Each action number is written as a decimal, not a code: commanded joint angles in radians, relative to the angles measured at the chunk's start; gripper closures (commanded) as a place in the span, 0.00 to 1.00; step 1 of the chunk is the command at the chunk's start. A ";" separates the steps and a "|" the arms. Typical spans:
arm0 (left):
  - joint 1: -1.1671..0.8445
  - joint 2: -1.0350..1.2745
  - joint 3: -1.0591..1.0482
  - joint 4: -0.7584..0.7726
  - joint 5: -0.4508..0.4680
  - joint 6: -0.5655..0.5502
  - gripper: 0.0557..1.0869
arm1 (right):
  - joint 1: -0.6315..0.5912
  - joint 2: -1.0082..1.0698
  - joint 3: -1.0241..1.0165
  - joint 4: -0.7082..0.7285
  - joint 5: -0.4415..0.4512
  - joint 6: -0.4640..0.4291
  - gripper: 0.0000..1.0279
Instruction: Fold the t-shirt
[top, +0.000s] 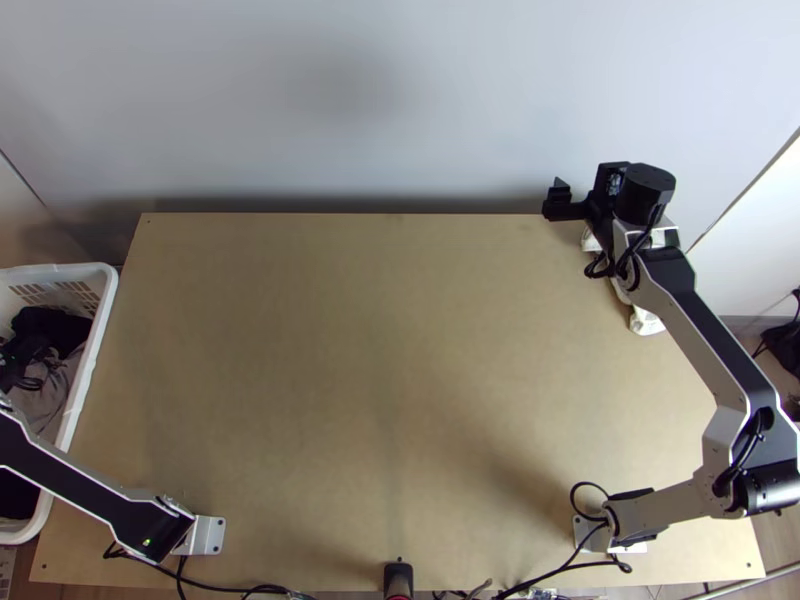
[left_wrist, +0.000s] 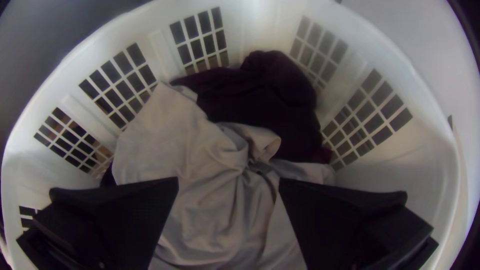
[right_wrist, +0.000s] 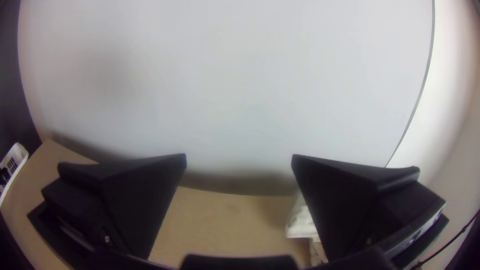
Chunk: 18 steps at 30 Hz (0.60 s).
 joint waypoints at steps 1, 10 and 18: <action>0.007 0.095 0.003 0.069 -0.004 0.011 0.05 | 0.004 -0.037 -0.036 -0.002 0.012 -0.010 0.05; -0.028 0.155 0.055 0.085 -0.018 -0.004 0.05 | 0.018 -0.081 -0.111 -0.001 0.046 -0.031 0.05; -0.040 0.211 0.147 0.084 -0.024 -0.003 0.05 | 0.019 -0.120 -0.157 -0.001 0.063 -0.031 0.05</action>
